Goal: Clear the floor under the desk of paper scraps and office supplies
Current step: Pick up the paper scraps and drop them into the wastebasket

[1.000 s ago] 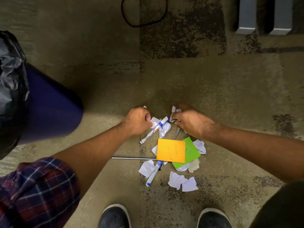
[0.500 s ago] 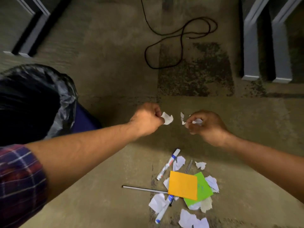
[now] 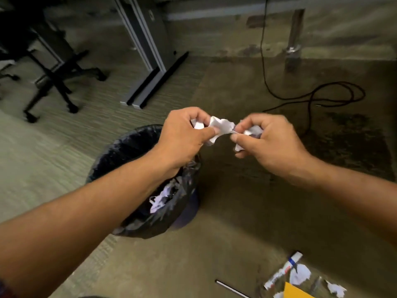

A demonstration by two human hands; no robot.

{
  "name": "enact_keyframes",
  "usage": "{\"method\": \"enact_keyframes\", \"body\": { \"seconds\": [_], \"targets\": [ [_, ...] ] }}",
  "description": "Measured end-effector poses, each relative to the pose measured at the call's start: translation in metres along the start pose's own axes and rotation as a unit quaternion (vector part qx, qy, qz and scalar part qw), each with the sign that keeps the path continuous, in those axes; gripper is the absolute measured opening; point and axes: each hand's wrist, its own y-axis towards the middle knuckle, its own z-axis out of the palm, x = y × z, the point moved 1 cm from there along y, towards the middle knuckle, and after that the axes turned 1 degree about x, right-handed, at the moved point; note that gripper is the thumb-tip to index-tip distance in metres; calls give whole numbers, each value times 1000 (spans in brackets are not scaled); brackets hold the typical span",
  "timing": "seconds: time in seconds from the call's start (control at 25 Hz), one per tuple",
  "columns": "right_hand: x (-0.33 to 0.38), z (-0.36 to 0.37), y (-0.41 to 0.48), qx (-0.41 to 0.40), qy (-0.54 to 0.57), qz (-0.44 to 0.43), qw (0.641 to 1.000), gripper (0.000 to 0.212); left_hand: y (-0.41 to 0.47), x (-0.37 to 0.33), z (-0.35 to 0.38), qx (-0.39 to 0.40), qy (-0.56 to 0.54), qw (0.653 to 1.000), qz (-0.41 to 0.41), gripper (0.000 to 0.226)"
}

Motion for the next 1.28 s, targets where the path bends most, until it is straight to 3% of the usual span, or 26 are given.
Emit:
{"method": "enact_keyframes", "body": {
  "seconds": [0.12, 0.32, 0.44, 0.6, 0.8, 1.0, 1.16, 1.28],
  "targets": [
    [33, 52, 16, 37, -5, -37, 999, 8, -7, 35, -59, -69, 17, 996, -51, 15],
    [47, 131, 27, 153, -117, -50, 980, 1, -40, 98, -113, -78, 74, 984, -140, 16],
    [47, 149, 33, 218, -254, -92, 938, 18, -53, 120, -121, -65, 105, 976, -178, 15],
    [53, 149, 40, 245, -284, -132, 917, 26, -50, 131, -123, -54, 154, 968, -190, 17],
    [50, 132, 40, 221, -267, -168, 923, 28, -37, 116, -117, -75, 154, 978, -121, 13],
    [36, 84, 30, 167, -267, -177, 932, 33, -25, 67, -74, -66, 105, 992, -27, 25],
    [19, 24, 8, 128, -301, -180, 928, 38, -18, -1, -22, -19, 109, 987, 116, 23],
    [-14, -31, -9, 102, -309, -118, 938, 41, -16, -40, 25, 37, 102, 979, 170, 19]
  ]
}}
